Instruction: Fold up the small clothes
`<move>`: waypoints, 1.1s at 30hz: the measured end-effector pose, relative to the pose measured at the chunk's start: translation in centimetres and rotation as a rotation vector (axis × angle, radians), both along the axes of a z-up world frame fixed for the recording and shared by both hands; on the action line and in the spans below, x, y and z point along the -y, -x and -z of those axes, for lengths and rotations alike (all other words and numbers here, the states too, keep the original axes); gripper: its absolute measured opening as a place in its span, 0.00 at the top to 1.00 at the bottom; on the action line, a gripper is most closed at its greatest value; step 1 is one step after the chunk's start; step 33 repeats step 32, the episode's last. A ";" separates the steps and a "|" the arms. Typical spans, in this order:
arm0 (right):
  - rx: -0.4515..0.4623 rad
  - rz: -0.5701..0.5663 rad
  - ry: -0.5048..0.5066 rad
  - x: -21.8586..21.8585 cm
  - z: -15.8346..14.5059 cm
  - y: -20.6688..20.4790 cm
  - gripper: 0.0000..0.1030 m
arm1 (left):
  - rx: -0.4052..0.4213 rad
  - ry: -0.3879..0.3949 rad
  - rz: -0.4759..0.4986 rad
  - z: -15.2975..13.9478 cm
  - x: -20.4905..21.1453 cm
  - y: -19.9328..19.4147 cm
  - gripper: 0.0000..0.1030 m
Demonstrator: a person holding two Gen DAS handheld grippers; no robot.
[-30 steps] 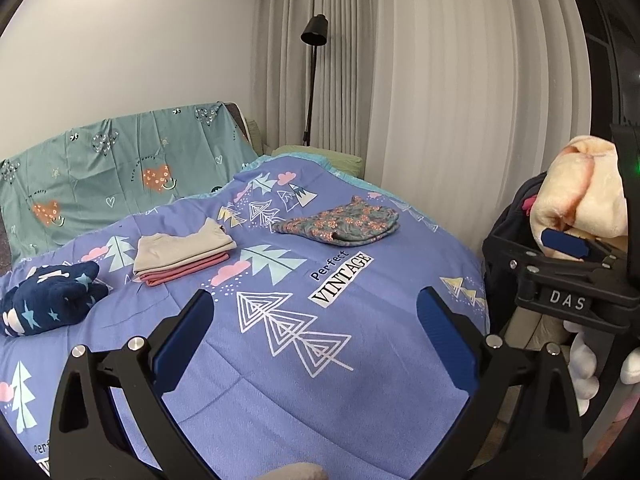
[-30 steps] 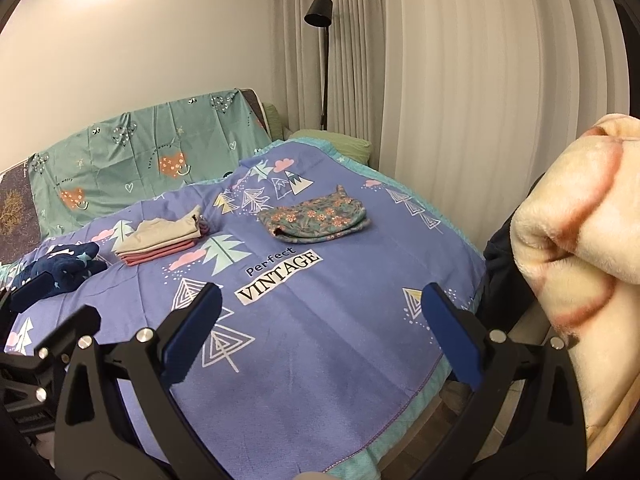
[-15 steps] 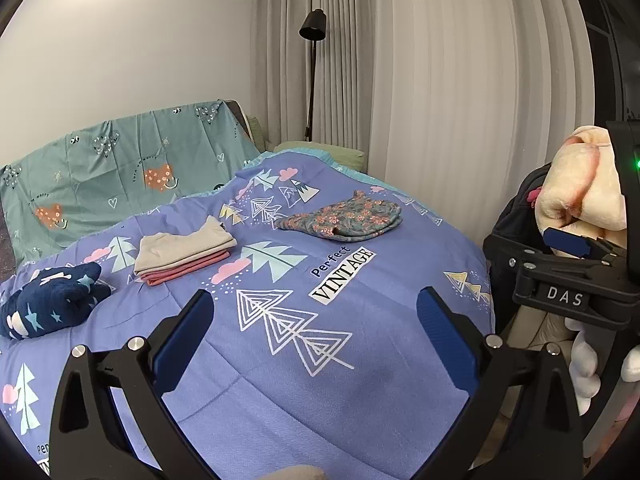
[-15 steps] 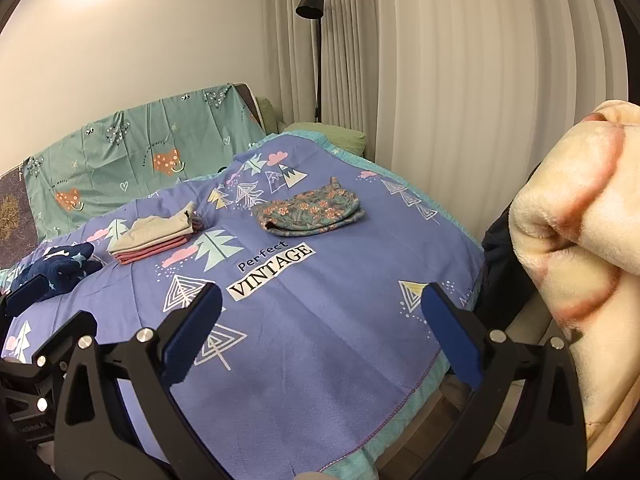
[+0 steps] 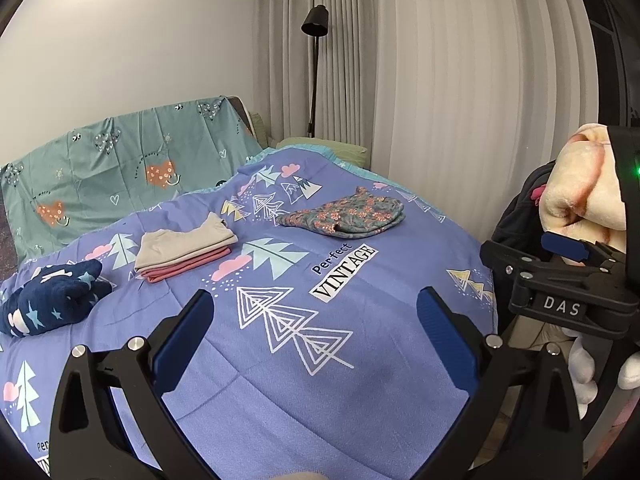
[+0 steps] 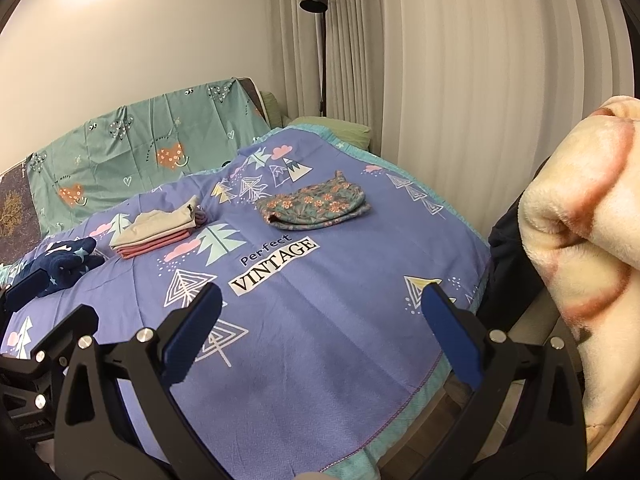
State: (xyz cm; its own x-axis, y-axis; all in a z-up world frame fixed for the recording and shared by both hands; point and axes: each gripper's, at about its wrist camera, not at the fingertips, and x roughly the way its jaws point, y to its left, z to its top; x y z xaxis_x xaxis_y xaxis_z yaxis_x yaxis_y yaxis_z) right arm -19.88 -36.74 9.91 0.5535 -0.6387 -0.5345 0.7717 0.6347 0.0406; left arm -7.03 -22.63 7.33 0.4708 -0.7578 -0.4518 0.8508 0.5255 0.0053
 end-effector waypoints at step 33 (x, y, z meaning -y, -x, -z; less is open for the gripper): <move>-0.021 -0.008 -0.012 0.2 1.0 -0.5 0.02 | -0.019 -0.024 -0.030 0.9 0.3 -0.5 0.01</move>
